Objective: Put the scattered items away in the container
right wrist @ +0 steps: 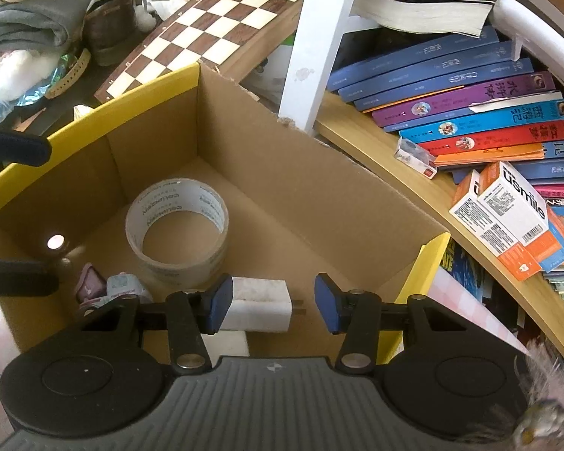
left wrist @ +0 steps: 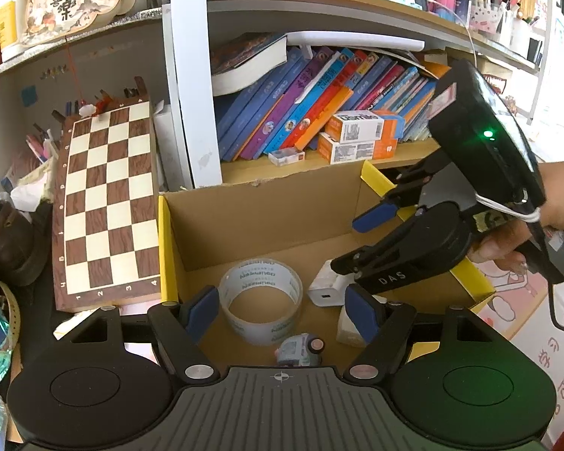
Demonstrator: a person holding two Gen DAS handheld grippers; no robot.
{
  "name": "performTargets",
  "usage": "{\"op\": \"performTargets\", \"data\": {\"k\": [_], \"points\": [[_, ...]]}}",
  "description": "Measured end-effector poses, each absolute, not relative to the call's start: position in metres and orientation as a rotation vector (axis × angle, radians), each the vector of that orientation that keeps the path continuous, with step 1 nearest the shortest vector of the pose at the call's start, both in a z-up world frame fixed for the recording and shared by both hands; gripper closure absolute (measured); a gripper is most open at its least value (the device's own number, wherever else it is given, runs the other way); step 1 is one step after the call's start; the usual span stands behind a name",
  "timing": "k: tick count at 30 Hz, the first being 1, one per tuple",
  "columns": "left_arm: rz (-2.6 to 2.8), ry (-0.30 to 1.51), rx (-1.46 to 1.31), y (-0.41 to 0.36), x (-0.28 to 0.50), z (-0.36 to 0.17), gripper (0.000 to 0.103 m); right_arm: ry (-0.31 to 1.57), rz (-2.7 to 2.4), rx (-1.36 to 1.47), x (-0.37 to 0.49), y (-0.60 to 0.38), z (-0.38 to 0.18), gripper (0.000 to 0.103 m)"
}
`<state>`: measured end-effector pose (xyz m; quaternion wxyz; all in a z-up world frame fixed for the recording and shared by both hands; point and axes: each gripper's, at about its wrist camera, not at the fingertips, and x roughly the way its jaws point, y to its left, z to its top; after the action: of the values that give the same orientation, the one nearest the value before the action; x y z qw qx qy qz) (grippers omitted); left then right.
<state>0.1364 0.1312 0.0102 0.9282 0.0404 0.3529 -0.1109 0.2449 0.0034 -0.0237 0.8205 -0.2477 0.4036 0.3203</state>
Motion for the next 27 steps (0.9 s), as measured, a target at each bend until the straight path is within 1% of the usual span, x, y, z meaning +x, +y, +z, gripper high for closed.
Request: {"op": "performTargets", "data": {"k": [4, 6, 10, 12, 14, 16, 19, 21, 22, 25, 27], "points": [[-0.218, 0.717, 0.088, 0.131, 0.134, 0.012, 0.026, 0.846, 0.679, -0.504, 0.236, -0.002, -0.017, 0.057], [-0.212, 0.715, 0.086, 0.131, 0.133, 0.013, 0.022, 0.841, 0.672, -0.494, 0.232, -0.005, -0.012, 0.057], [-0.200, 0.707, 0.075, 0.132, 0.128, 0.017, 0.022, 0.815, 0.654, -0.465, 0.222, -0.012, -0.001, 0.057], [-0.191, 0.702, 0.070, 0.132, 0.126, 0.019, 0.020, 0.802, 0.646, -0.447, 0.216, -0.016, 0.005, 0.057], [-0.179, 0.698, 0.064, 0.132, 0.124, 0.020, 0.017, 0.792, 0.634, -0.431, 0.210, -0.019, 0.010, 0.055], [-0.161, 0.698, 0.052, 0.133, 0.123, 0.020, 0.017, 0.784, 0.620, -0.417, 0.205, -0.022, 0.013, 0.053], [-0.115, 0.717, 0.055, 0.132, 0.123, 0.015, 0.017, 0.774, 0.597, -0.395, 0.196, -0.027, 0.017, 0.045], [-0.096, 0.727, 0.056, 0.131, 0.122, 0.013, 0.017, 0.765, 0.579, -0.379, 0.189, -0.030, 0.020, 0.030], [-0.090, 0.730, 0.057, 0.130, 0.120, 0.012, 0.017, 0.761, 0.569, -0.370, 0.186, -0.032, 0.021, 0.027], [-0.072, 0.728, 0.061, 0.129, 0.116, 0.013, 0.017, 0.764, 0.553, -0.332, 0.176, -0.039, 0.025, 0.023], [-0.057, 0.721, 0.066, 0.127, 0.113, 0.015, 0.013, 0.761, 0.538, -0.324, 0.170, -0.043, 0.026, 0.019]]}}
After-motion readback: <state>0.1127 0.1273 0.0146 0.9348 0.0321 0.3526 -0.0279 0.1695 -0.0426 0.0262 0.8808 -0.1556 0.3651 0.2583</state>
